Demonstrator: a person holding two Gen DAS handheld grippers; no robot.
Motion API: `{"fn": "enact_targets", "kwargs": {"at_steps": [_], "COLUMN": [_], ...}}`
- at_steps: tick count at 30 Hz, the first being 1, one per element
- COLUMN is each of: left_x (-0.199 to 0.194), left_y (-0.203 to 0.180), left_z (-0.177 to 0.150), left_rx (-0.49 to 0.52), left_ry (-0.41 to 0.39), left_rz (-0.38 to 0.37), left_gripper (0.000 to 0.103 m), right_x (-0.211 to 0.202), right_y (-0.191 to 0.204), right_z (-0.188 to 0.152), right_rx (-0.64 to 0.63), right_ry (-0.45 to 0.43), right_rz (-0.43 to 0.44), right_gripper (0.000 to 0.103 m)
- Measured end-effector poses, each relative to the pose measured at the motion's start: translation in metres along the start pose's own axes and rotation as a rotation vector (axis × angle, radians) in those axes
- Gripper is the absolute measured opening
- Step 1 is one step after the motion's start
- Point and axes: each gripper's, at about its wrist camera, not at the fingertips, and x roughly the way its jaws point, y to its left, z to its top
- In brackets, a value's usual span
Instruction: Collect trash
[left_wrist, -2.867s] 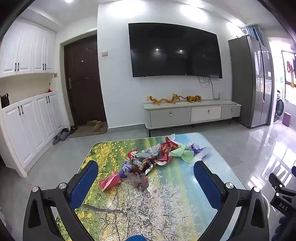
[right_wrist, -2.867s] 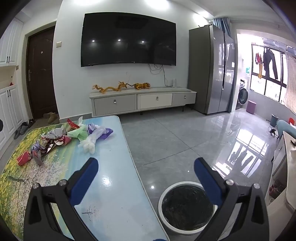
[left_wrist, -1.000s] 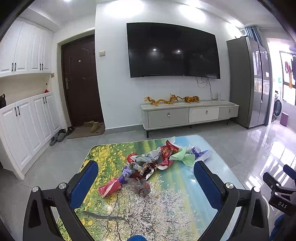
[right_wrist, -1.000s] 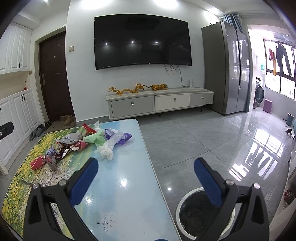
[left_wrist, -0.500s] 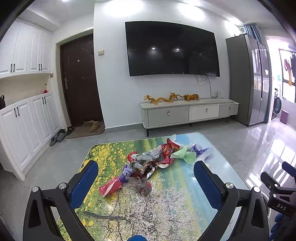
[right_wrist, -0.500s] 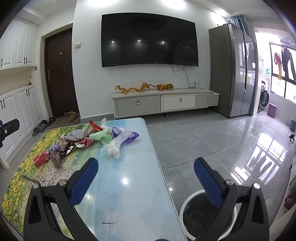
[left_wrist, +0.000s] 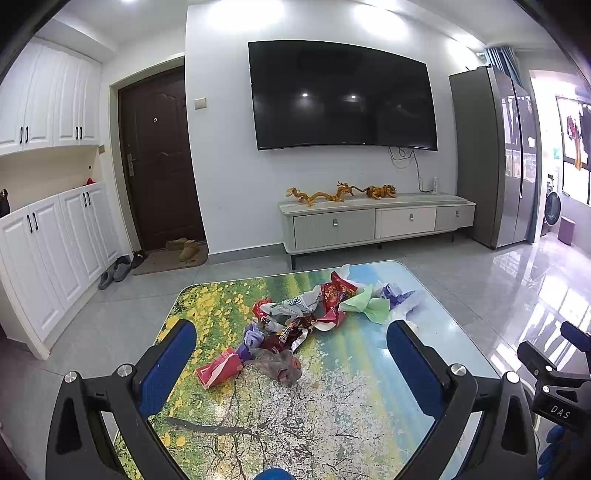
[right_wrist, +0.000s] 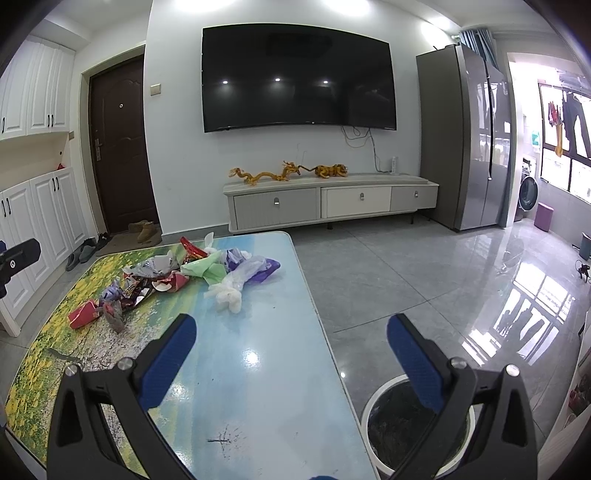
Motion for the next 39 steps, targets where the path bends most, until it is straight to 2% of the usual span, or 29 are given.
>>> {"fn": "enact_targets", "kwargs": {"at_steps": [6,13,17,22,26,28,32,34,35,37,39], "left_x": [0.002,0.006,0.014,0.024,0.036,0.05,0.082,0.1,0.113,0.131,0.15], "left_y": [0.002,0.034,0.06,0.109,0.126,0.127,0.112,0.095,0.082,0.063,0.043], "left_z": [-0.001,0.002,0.006,0.024,0.038,0.039,0.023,0.009,0.0,-0.012,-0.026], "left_rx": [-0.006,-0.097,-0.123,-0.21,-0.219,-0.219,-0.215,-0.201,-0.183,-0.152,-0.116], "left_ry": [0.006,0.012,0.039,0.058,0.067,0.099,0.191,0.247,0.288,0.34,0.394], "left_rz": [0.005,0.02,0.045,0.07,0.078,0.073,-0.008,-0.071,-0.109,-0.147,-0.176], "left_gripper": [0.103,0.103,0.103,0.103,0.103,0.103,0.102,0.098,0.095,0.089,0.083], "right_x": [-0.001,-0.001,0.01,0.03,0.051,0.065,0.097,0.116,0.123,0.142,0.158], "right_y": [0.0,-0.003,-0.003,0.004,0.016,0.02,0.029,0.034,0.036,0.043,0.05], "right_z": [0.0,0.002,0.005,0.013,0.022,0.025,0.024,0.022,0.02,0.019,0.018], "right_rx": [0.002,0.0,-0.007,-0.036,-0.058,-0.053,-0.042,-0.029,-0.024,-0.025,-0.031], "right_ry": [-0.002,-0.006,0.062,0.123,0.163,0.189,0.251,0.292,0.308,0.342,0.367], "right_rz": [-0.002,0.018,0.047,0.088,0.147,0.185,0.238,0.268,0.28,0.305,0.324], "right_gripper": [0.103,0.103,0.103,0.103,0.103,0.103,0.103,0.101,0.099,0.089,0.084]}}
